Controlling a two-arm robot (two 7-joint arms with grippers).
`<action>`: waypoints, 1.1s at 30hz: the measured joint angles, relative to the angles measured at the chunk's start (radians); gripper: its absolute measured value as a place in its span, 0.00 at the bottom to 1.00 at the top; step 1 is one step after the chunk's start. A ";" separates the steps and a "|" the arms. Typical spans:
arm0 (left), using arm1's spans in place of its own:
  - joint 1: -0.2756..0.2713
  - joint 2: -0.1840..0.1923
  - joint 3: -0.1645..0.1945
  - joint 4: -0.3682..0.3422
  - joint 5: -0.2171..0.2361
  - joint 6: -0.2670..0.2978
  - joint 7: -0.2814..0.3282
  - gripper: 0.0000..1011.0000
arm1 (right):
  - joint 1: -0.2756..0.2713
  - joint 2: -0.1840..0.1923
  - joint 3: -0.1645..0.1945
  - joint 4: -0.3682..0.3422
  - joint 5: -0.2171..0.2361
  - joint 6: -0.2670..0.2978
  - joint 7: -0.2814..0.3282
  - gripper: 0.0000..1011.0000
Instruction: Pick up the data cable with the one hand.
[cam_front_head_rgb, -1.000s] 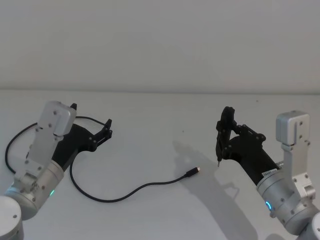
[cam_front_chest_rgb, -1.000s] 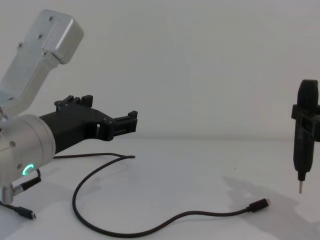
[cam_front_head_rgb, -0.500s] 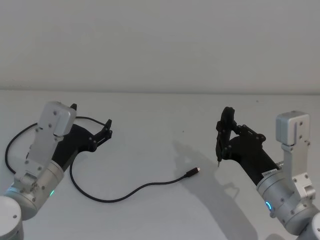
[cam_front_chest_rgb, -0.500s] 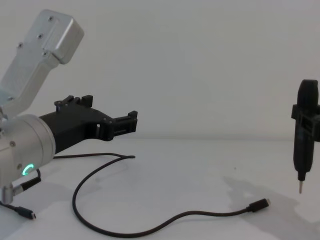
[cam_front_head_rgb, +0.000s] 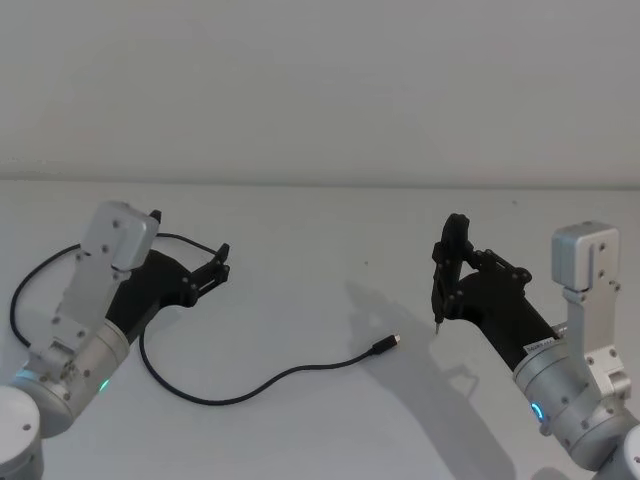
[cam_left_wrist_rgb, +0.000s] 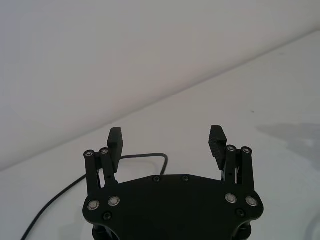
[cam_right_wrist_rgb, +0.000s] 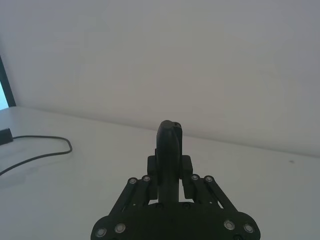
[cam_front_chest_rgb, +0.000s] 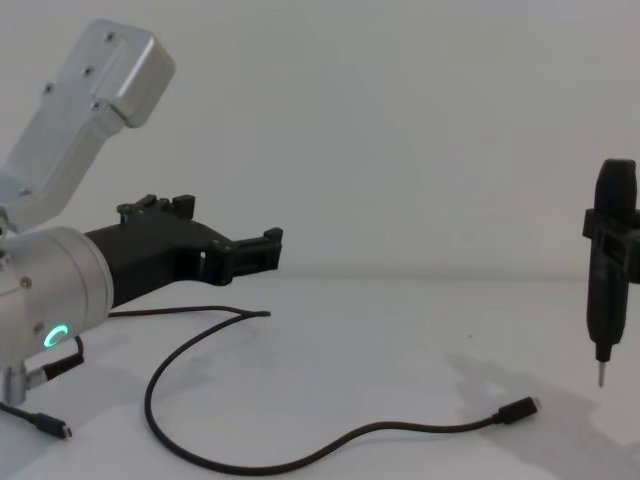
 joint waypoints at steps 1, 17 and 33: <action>0.000 0.000 0.000 0.000 0.000 0.000 0.000 0.99 | 0.000 0.000 0.000 0.000 0.000 0.000 0.000 0.27; -0.061 0.089 0.024 -0.040 -0.082 0.192 -0.230 0.99 | 0.000 0.000 0.000 0.000 0.000 0.000 0.000 0.27; -0.157 0.172 0.076 -0.038 -0.159 0.372 -0.474 0.99 | 0.000 0.000 0.000 0.000 0.000 0.000 0.000 0.27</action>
